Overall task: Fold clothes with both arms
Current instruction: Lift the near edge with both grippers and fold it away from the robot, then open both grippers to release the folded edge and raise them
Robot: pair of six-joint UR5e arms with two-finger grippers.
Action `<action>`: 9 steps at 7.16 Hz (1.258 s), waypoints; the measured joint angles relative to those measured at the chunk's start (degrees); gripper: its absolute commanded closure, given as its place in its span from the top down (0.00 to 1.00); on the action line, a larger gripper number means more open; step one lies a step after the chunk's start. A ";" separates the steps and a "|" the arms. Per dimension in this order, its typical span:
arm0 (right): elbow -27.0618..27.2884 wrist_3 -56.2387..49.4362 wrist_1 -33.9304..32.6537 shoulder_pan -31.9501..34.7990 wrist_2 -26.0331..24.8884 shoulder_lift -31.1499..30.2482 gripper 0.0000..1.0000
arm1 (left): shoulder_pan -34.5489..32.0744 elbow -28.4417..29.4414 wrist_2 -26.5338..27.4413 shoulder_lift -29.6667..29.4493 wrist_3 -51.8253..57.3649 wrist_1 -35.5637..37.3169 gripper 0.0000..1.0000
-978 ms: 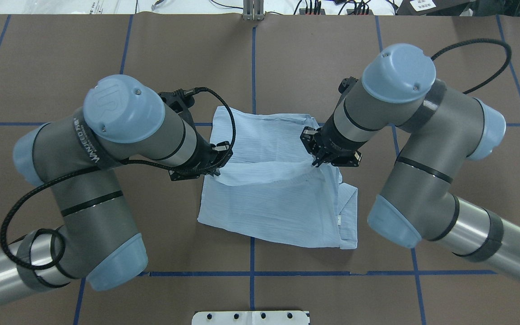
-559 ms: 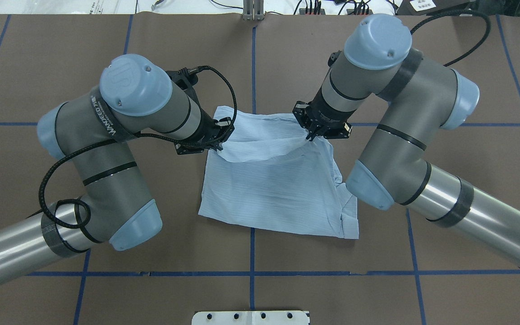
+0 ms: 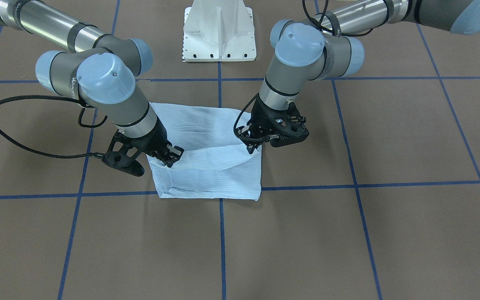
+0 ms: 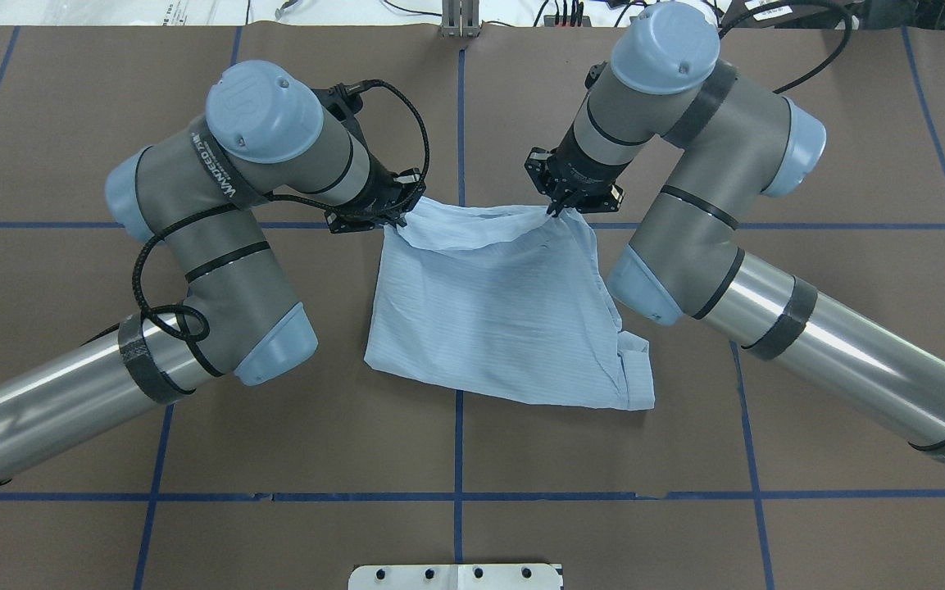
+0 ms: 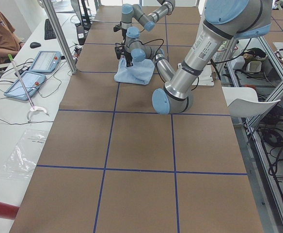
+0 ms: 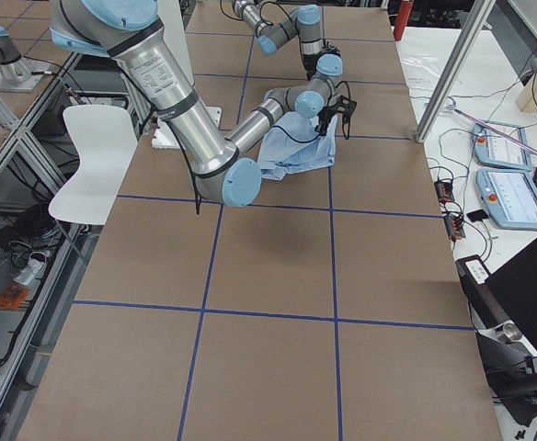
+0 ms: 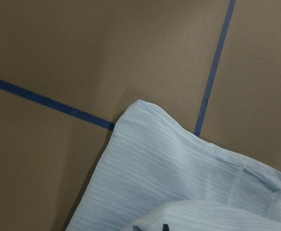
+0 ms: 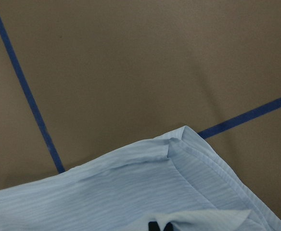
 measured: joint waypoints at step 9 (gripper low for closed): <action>-5.88 0.02 1.89 0.53 0.02 1.51 1.00 | -2.29 10.72 0.16 -3.54 -0.26 -8.67 1.00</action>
